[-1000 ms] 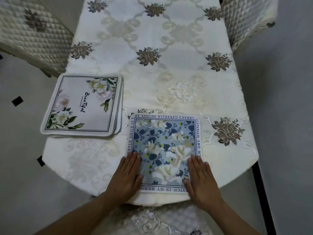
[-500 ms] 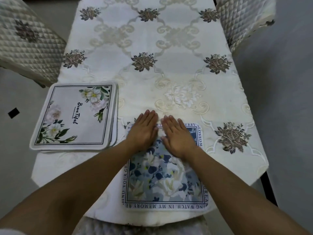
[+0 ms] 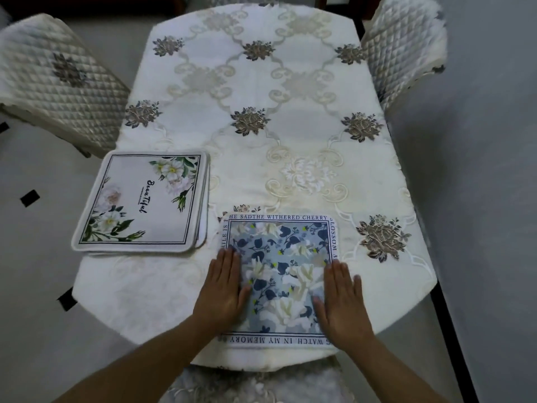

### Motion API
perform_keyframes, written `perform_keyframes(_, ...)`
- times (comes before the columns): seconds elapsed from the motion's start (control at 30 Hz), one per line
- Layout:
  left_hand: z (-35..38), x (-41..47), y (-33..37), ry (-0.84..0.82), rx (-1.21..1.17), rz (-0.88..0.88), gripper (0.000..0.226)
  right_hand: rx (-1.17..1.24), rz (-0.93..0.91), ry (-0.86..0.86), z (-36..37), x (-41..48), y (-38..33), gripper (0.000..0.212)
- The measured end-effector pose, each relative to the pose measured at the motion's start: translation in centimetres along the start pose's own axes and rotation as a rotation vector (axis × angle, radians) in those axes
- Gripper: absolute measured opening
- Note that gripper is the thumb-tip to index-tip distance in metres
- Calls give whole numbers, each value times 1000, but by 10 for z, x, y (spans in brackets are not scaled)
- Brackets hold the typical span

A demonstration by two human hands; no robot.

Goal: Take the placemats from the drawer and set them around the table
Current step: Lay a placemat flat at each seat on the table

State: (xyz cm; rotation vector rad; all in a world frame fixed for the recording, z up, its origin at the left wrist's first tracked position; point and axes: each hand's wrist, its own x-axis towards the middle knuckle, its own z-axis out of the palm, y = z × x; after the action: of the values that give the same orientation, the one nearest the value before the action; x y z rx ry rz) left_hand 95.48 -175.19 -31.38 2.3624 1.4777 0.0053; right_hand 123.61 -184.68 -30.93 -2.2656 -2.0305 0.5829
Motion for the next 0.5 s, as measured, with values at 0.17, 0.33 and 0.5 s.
perform_keyframes(0.17, 9, -57, 17, -82, 33, -69, 73, -58, 21, -77, 4, -38, 0, 73)
perform_keyframes(0.33, 0, -58, 23, -116, 16, -110, 74, -101, 81, -138, -3, -33, -10, 76)
perform_keyframes(0.5, -19, -77, 19, -57, -148, -163, 80, -99, 171, -124, -2, -24, -50, 71)
